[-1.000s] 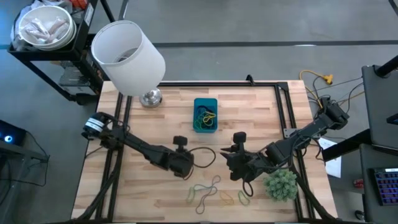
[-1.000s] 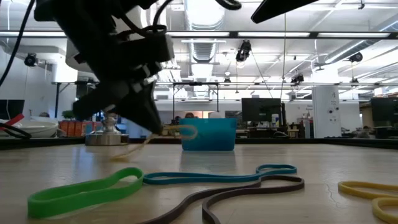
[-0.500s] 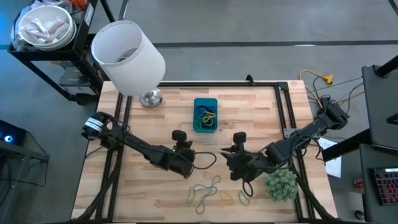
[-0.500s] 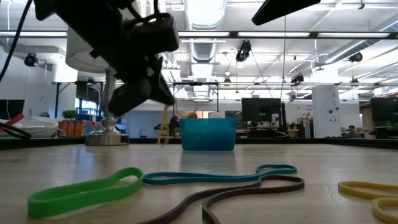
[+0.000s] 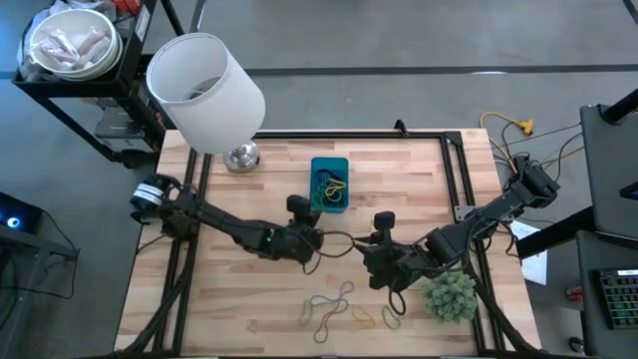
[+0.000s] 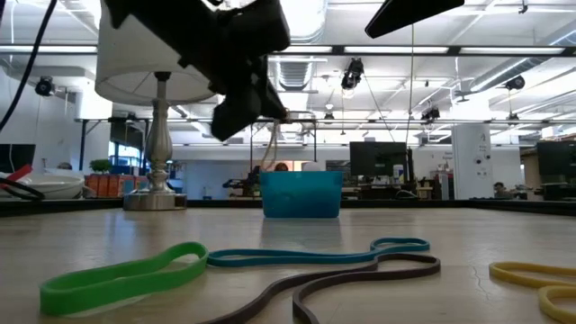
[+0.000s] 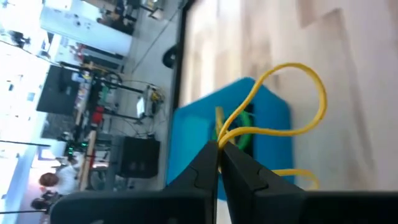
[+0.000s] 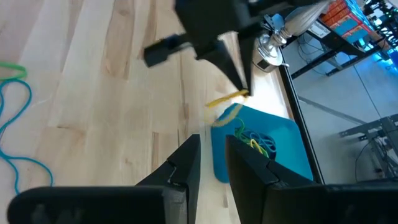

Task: Pick and place rubber bands into bin
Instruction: Put the yellow rubber band into the blue bin

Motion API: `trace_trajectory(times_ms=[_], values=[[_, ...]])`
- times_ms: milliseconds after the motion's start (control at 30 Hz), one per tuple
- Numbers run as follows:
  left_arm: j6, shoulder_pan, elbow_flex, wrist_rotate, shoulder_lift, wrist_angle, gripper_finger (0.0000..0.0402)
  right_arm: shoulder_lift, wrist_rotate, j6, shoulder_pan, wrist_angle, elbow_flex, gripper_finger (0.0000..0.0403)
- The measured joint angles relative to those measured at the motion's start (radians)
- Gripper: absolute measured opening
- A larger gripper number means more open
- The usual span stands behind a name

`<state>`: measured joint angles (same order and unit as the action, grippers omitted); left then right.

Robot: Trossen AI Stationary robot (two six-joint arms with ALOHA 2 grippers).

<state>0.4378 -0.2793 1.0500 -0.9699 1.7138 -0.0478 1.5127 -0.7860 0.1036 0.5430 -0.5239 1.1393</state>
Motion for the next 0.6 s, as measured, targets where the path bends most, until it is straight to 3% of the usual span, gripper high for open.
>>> trace_trajectory(times_ms=[267, 600], values=[[0.134, 0.120, 0.000, 0.028, -0.001, 0.101, 0.0001, 0.000, 0.000, 0.002, 0.000, 0.000, -0.004, 0.0068], [0.144, 0.259, -0.007, 0.146, -0.001, 0.131, 0.0001, 0.000, 0.000, -0.002, 0.000, 0.000, -0.009, 0.0068]])
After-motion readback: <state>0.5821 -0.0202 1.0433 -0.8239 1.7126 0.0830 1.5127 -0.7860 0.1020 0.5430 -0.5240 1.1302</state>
